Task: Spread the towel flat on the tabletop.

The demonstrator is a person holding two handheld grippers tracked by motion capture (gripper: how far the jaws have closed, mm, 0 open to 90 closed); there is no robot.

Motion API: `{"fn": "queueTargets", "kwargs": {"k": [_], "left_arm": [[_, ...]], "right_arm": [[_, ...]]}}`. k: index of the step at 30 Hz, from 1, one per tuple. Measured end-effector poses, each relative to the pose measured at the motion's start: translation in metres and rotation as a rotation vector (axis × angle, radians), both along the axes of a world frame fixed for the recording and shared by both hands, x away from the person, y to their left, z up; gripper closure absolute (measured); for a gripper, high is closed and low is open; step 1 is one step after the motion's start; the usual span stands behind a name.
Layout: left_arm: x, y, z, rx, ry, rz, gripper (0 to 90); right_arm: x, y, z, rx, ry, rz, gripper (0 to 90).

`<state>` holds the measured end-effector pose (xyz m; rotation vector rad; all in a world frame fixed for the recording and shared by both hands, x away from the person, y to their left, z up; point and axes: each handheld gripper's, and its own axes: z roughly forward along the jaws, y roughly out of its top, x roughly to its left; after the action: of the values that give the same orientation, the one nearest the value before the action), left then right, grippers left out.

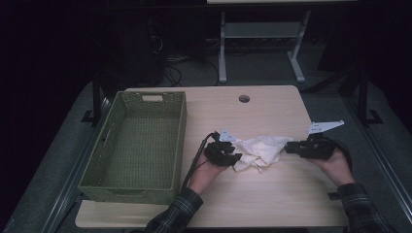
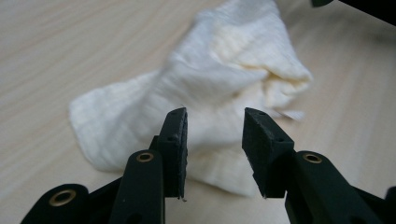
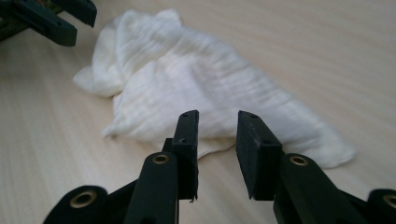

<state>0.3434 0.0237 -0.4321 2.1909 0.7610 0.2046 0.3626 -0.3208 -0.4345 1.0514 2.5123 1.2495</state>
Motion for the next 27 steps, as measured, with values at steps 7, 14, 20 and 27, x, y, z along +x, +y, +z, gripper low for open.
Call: {"fn": "queueTargets", "kwargs": {"k": [7, 14, 20, 27], "left_arm": [[-0.015, -0.002, -0.013, 0.009, 0.008, -0.057, 59.4], [-0.016, -0.010, -0.026, 0.052, 0.018, -0.084, 58.3], [-0.014, -0.015, -0.032, 0.078, 0.009, -0.076, 63.9], [-0.008, -0.014, -0.032, 0.082, 0.022, -0.056, 81.2]], "right_arm": [[-0.013, 0.017, -0.015, -0.065, 0.064, 0.041, 68.9], [-0.009, 0.032, -0.026, -0.127, 0.063, 0.087, 66.2], [-0.007, 0.036, -0.028, -0.151, 0.048, 0.085, 66.4], [-0.006, 0.041, -0.031, -0.183, 0.019, 0.078, 80.2]]}}
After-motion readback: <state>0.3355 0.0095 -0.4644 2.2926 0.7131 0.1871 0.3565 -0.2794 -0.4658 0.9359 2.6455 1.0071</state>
